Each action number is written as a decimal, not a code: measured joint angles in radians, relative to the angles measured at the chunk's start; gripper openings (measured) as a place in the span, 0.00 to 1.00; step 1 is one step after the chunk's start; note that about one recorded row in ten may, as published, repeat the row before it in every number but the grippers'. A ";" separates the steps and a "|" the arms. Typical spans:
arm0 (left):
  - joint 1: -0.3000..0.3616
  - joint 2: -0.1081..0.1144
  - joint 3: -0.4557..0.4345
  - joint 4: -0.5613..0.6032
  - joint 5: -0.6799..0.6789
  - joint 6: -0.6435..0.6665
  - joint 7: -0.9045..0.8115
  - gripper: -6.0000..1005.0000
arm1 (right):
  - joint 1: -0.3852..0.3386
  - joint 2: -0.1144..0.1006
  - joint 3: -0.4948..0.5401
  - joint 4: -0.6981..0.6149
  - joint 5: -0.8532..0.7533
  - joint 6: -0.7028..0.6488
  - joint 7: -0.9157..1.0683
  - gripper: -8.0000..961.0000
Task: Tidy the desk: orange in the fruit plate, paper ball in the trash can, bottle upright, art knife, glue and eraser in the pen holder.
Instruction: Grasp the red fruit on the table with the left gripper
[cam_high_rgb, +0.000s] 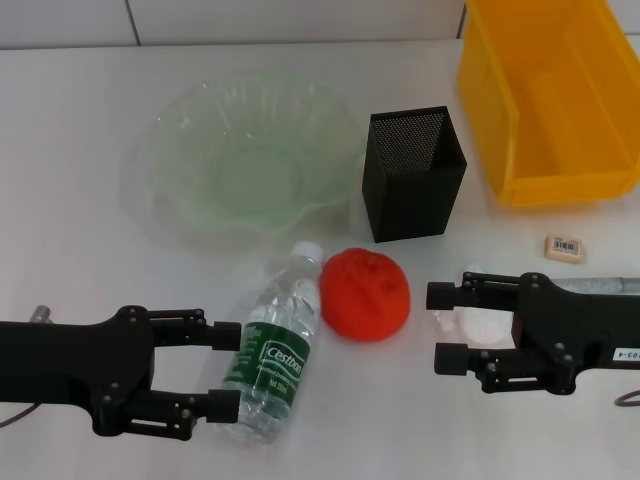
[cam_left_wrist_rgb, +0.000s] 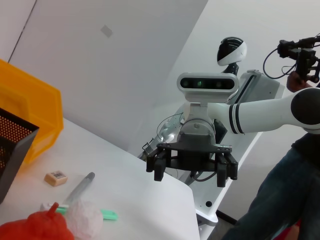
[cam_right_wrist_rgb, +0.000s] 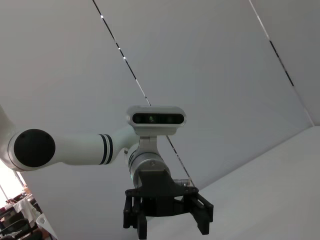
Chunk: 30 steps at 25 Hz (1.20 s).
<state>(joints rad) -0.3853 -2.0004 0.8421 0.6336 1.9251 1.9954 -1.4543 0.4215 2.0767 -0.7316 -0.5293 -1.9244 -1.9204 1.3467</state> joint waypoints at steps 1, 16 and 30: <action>-0.001 0.000 0.000 0.000 0.000 0.000 0.000 0.79 | 0.000 0.000 0.000 0.000 0.000 0.000 0.000 0.80; -0.001 0.000 0.000 0.000 0.000 -0.003 0.000 0.78 | 0.000 0.000 0.000 0.000 -0.004 0.000 0.000 0.80; -0.003 0.000 0.000 -0.005 0.000 -0.007 0.000 0.76 | -0.001 0.000 -0.004 0.000 -0.007 0.011 0.000 0.80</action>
<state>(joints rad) -0.3888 -2.0003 0.8417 0.6284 1.9252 1.9889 -1.4542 0.4203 2.0770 -0.7354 -0.5292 -1.9313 -1.9093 1.3466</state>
